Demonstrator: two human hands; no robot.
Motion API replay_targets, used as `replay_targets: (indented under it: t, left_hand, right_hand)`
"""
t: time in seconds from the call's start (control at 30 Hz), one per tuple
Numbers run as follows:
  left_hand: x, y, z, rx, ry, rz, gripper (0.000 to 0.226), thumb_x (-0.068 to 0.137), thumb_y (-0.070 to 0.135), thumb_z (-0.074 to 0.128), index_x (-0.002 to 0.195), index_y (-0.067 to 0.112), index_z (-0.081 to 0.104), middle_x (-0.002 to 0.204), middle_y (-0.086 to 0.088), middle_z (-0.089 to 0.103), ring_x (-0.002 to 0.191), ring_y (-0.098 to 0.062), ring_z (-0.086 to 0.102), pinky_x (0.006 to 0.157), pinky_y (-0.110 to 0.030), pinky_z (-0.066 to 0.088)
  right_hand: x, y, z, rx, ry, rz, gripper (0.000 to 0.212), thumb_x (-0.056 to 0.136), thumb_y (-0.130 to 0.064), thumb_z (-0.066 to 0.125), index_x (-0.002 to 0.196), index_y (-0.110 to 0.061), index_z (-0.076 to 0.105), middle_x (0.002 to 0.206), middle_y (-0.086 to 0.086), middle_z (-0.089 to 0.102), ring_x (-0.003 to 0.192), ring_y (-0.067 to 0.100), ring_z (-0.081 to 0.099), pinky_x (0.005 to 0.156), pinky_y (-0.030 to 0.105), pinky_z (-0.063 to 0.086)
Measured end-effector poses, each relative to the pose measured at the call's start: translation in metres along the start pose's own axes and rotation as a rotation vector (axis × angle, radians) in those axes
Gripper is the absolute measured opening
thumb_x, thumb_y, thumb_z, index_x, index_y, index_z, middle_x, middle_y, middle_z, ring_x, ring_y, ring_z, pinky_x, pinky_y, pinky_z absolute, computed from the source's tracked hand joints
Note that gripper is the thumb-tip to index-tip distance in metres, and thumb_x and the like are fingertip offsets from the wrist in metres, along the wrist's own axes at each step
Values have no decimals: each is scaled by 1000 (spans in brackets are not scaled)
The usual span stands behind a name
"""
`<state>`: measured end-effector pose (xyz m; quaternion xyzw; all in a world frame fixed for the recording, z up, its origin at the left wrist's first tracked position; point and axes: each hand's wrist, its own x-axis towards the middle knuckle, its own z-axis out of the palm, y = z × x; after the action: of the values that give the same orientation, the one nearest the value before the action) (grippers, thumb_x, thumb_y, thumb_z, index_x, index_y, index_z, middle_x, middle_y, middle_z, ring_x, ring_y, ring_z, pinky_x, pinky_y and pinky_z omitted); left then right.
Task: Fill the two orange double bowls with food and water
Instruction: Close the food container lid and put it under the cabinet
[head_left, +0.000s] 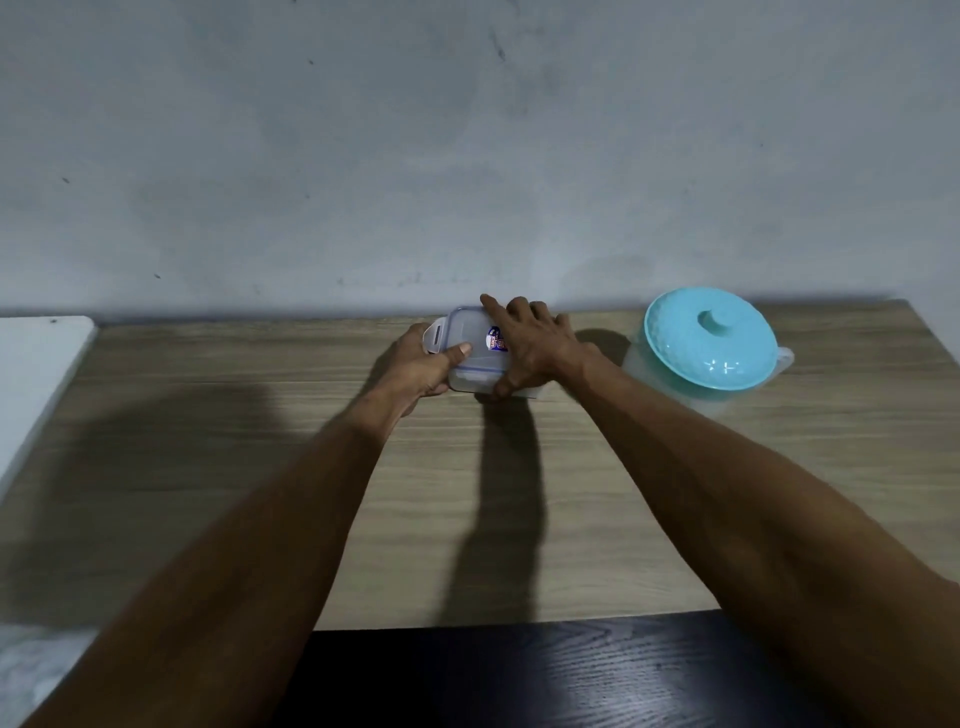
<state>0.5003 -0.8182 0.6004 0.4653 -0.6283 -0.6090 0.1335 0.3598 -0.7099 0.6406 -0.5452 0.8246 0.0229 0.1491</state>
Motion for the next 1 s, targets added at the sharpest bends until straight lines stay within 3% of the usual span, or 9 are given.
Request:
replay_targets:
  t: [0.1, 0.13, 0.2, 0.3, 0.4, 0.47, 0.6, 0.8, 1.0]
  left_hand:
    - [-6, 3, 2, -8, 5, 11, 43, 69, 39, 81, 105, 29, 58, 111, -7, 69, 93, -25, 71, 68, -38, 61]
    - [-9, 5, 3, -17, 6, 10, 41, 75, 33, 80, 109, 26, 58, 112, -8, 69, 93, -25, 70, 66, -36, 60]
    - [-12, 7, 5, -18, 23, 21, 41, 81, 26, 77, 116, 21, 56, 114, -10, 67, 92, -25, 68, 62, -32, 58]
    - [-15, 9, 6, -16, 32, 26, 46, 81, 27, 77, 121, 18, 55, 116, -10, 66, 95, -26, 67, 61, -33, 59]
    - [-17, 9, 4, 35, 66, 32, 73, 61, 51, 79, 123, 23, 53, 116, -8, 66, 94, -28, 70, 66, -44, 62]
    - [-19, 9, 5, 66, 82, 62, 81, 62, 50, 80, 131, 22, 48, 121, -8, 63, 96, -28, 69, 71, -49, 62]
    - [-33, 16, 12, 16, 133, 89, 75, 83, 20, 76, 144, 12, 34, 124, -8, 55, 109, -28, 62, 92, -47, 55]
    - [-40, 15, 17, -47, 159, 81, 44, 87, 19, 71, 127, 4, 58, 122, -10, 65, 105, -26, 65, 94, -43, 55]
    - [-34, 10, 19, -46, 178, 81, 32, 90, 25, 68, 113, 2, 69, 98, -9, 70, 82, -17, 61, 85, -36, 56]
  right_hand:
    - [-20, 4, 10, 222, 17, 65, 130, 66, -63, 76, 156, -23, -9, 165, 11, -2, 152, 30, -8, 121, 56, 7]
    - [-29, 5, 17, 347, 90, 113, 120, 74, -65, 69, 157, -21, -6, 165, 10, -6, 152, 28, -10, 122, 54, 4]
    - [-44, 4, 37, 575, 293, 239, 92, 90, -58, 54, 156, -12, 10, 164, 13, 9, 152, 28, 8, 122, 48, 16]
    - [-54, -3, 53, 825, 455, 383, 57, 99, -42, 47, 140, -4, 38, 143, 20, 47, 131, 38, 48, 103, 42, 42]
    - [-53, -10, 48, 948, 508, 477, 39, 100, -33, 50, 126, -4, 52, 128, 20, 62, 118, 38, 58, 91, 34, 44]
    - [-52, -12, 45, 1014, 511, 529, 36, 99, -31, 52, 125, -6, 56, 124, 18, 65, 116, 37, 59, 90, 32, 44]
    - [-47, -14, 47, 1127, 522, 608, 37, 96, -31, 56, 121, -5, 62, 119, 18, 68, 115, 36, 61, 97, 37, 49]
    - [-46, -19, 48, 1180, 557, 653, 37, 98, -31, 54, 124, -6, 63, 119, 17, 68, 114, 32, 61, 93, 31, 46]
    - [-46, -21, 46, 1184, 540, 659, 41, 98, -35, 53, 124, -5, 62, 121, 18, 67, 115, 34, 60, 98, 37, 47]
